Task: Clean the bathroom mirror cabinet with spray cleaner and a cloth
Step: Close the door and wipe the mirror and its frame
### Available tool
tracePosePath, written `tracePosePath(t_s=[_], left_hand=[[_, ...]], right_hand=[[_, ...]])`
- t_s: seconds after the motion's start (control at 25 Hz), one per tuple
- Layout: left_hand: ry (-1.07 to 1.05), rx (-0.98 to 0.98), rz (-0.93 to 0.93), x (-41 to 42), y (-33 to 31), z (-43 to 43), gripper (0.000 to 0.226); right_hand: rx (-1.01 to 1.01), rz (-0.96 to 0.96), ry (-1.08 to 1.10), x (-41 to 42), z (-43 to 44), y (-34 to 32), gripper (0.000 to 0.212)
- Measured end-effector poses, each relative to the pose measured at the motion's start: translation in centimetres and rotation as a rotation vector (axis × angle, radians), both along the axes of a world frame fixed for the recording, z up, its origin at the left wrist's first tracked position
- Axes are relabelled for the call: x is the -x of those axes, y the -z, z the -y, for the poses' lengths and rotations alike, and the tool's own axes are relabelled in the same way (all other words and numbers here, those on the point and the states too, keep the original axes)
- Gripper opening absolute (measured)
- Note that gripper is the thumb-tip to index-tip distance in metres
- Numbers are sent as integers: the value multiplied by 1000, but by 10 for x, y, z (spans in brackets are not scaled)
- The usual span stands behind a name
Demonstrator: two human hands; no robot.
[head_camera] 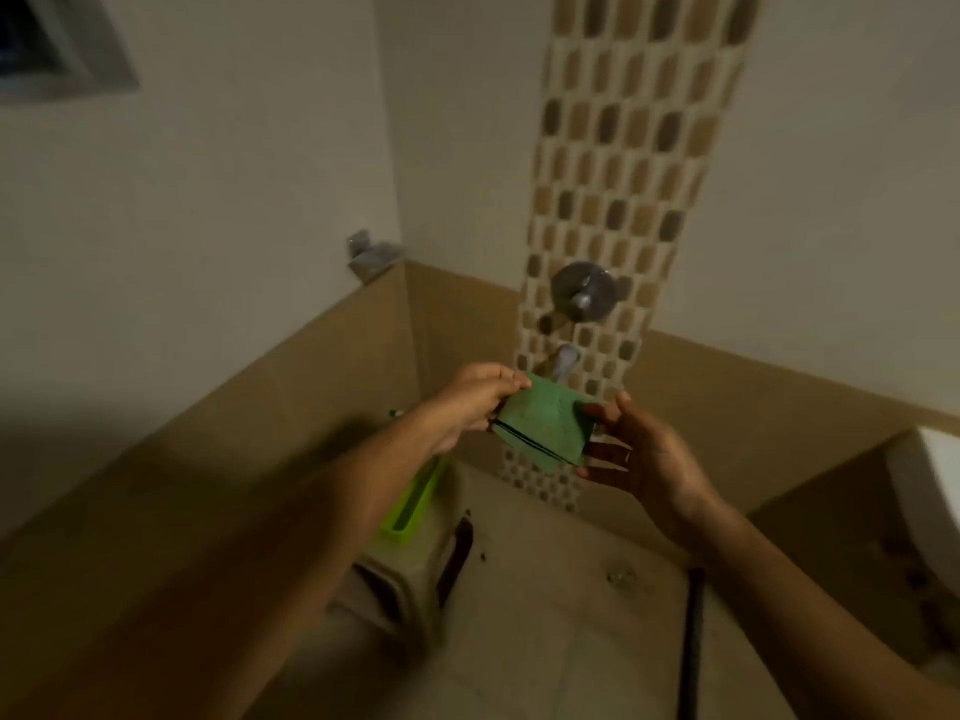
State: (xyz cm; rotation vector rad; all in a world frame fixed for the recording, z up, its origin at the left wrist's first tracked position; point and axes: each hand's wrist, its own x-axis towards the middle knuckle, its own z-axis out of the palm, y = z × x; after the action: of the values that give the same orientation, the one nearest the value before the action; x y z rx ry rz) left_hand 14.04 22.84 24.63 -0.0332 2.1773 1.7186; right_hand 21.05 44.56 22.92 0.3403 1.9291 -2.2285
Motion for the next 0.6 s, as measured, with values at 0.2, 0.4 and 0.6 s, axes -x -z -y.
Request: tracePosePath(t_s=[0.2, 0.4, 0.6], left_hand=[[-131, 44, 292, 39, 113, 128, 52], [-231, 51, 461, 104, 237, 207, 68], [-314, -32, 601, 163, 348, 231, 68]], right_hand=[[-11, 245, -106, 57, 134, 92, 50], [-49, 437, -126, 126, 241, 212, 55], [60, 577, -42, 187, 310, 323, 58]])
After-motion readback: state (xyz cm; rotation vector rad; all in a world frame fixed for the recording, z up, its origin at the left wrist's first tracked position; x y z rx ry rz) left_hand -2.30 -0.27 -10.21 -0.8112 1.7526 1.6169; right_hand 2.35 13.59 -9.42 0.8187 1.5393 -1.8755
